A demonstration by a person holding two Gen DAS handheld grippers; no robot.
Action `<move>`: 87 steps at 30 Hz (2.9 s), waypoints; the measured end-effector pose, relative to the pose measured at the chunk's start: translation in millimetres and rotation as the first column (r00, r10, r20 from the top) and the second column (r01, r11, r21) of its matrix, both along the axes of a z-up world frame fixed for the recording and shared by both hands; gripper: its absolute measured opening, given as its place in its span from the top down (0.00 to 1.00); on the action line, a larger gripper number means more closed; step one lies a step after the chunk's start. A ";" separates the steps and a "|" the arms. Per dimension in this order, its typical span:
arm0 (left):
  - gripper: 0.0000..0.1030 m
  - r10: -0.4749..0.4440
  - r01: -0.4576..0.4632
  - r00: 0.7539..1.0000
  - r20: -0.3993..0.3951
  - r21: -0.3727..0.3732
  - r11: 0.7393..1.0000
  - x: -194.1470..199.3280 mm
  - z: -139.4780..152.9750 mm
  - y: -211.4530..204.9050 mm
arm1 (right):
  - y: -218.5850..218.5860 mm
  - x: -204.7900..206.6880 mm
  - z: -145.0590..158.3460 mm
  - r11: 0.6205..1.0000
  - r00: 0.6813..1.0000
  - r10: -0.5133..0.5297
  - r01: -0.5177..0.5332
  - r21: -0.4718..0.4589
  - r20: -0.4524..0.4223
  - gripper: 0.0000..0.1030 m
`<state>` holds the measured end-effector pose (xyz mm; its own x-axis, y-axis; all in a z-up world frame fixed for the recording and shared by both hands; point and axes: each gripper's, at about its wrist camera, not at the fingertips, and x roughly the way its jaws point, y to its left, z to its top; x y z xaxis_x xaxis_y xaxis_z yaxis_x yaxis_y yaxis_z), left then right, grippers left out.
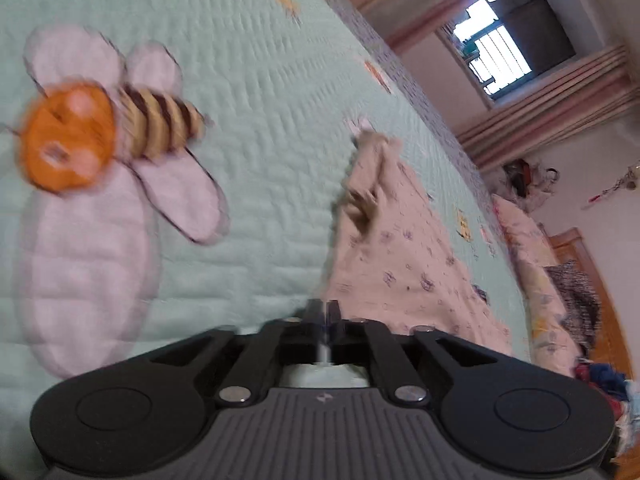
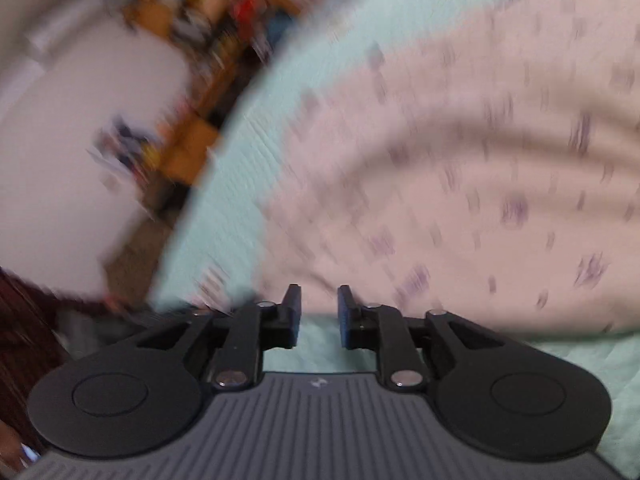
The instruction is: Fold clothes
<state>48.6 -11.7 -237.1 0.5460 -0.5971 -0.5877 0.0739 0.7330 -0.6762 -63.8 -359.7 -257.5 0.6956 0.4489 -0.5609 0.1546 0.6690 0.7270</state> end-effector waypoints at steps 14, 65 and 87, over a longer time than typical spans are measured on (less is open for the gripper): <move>0.15 -0.257 0.230 0.960 0.110 0.216 0.949 -1.4 26.9 -85.9 | -17.8 2.0 -9.9 0.973 0.993 -0.113 0.106 0.207 0.023 0.54; 0.10 -0.306 0.253 0.923 0.232 0.235 0.939 97.0 59.5 -159.3 | -185.0 -29.3 38.8 0.829 0.796 -0.559 0.540 0.143 0.234 0.32; 0.19 -0.163 0.092 0.975 0.153 0.389 0.916 229.9 17.6 -173.8 | -262.7 50.5 5.5 0.796 0.789 -0.605 0.597 0.100 0.109 0.66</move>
<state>278.6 -185.5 -219.5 0.5969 -0.4217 -0.6826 0.2778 0.9067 -0.3172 -13.3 -622.4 -252.0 0.8989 -0.0554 -0.4346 0.4144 0.4293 0.8025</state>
